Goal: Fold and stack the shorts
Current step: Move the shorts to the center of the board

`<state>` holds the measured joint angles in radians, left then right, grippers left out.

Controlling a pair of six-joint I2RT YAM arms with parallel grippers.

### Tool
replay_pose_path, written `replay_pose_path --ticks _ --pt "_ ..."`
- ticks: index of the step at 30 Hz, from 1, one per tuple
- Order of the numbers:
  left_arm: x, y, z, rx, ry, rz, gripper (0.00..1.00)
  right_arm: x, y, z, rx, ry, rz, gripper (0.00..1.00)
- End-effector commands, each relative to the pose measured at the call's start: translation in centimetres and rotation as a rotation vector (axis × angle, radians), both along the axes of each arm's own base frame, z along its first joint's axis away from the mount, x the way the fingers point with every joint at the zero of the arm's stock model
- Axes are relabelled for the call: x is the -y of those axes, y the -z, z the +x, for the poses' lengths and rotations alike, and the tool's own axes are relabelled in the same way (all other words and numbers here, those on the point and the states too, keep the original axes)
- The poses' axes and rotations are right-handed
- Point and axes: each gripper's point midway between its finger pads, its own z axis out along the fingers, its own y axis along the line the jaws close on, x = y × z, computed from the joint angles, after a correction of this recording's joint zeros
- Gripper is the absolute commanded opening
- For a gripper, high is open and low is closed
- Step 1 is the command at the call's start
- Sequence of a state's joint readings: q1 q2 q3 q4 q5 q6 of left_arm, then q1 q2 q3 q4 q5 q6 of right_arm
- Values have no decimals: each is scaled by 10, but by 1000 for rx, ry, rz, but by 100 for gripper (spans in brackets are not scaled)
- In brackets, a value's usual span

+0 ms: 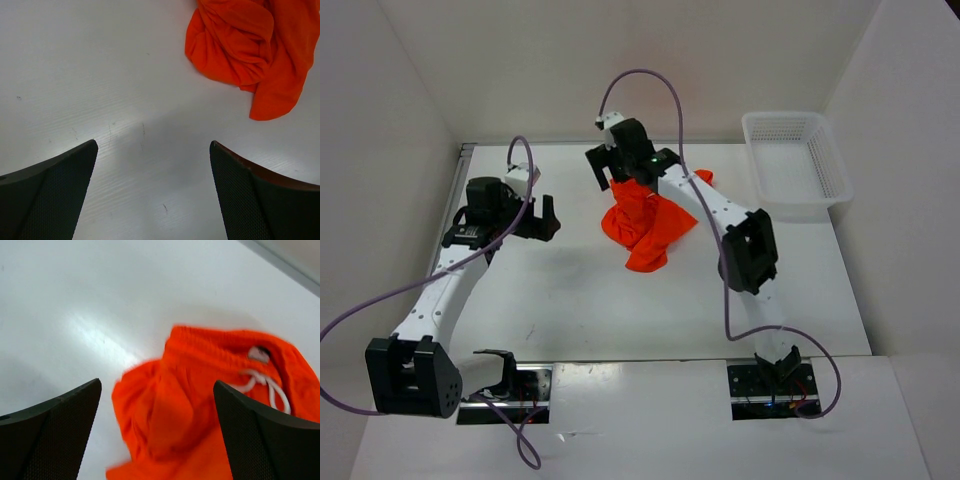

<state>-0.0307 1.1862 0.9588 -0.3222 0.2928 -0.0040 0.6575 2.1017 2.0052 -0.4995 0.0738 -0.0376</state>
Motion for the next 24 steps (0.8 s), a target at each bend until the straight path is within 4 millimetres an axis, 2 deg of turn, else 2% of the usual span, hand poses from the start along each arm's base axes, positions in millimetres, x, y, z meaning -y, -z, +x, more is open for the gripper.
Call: replay_pose_path --ticks 1,2,3,5,8,11,12,14,15,16,18,19,21,22,23,24 --pt "2 2 -3 3 13 -3 99 1 14 61 51 149 51 98" --pt "2 2 -3 3 13 -3 99 -7 18 65 64 157 43 98" --pt "2 2 -3 3 13 -3 99 -12 29 78 83 201 33 98" --pt "2 8 -6 -17 13 -3 99 -14 39 86 106 246 5 100" --pt "2 12 -6 -28 13 -2 99 -8 66 92 119 312 -70 100" --pt "2 15 -5 -38 13 -2 99 -1 96 83 63 311 -119 100" --pt "2 18 -5 -47 13 -2 99 -6 101 71 32 282 -115 100" --pt "2 18 -5 -48 13 -2 99 -5 115 62 -8 257 -132 98" --pt "4 16 -3 -39 21 -8 99 -8 120 55 -19 246 -145 92" --pt "4 23 -6 -54 21 -8 99 -9 120 54 -23 239 -141 71" --pt "4 29 -7 -66 21 -8 99 -4 126 56 -19 262 -163 40" --pt "4 29 -7 -66 21 -8 99 0 119 60 7 291 -169 17" --pt "7 33 -10 -77 38 -21 99 4 100 65 49 315 -165 1" --pt "7 37 -12 -86 38 -21 99 7 89 66 70 336 -163 0" --pt "9 40 -12 -97 47 -28 99 9 58 68 115 342 -132 0" --pt "9 45 -12 -114 47 -28 99 12 45 65 129 336 -131 0"
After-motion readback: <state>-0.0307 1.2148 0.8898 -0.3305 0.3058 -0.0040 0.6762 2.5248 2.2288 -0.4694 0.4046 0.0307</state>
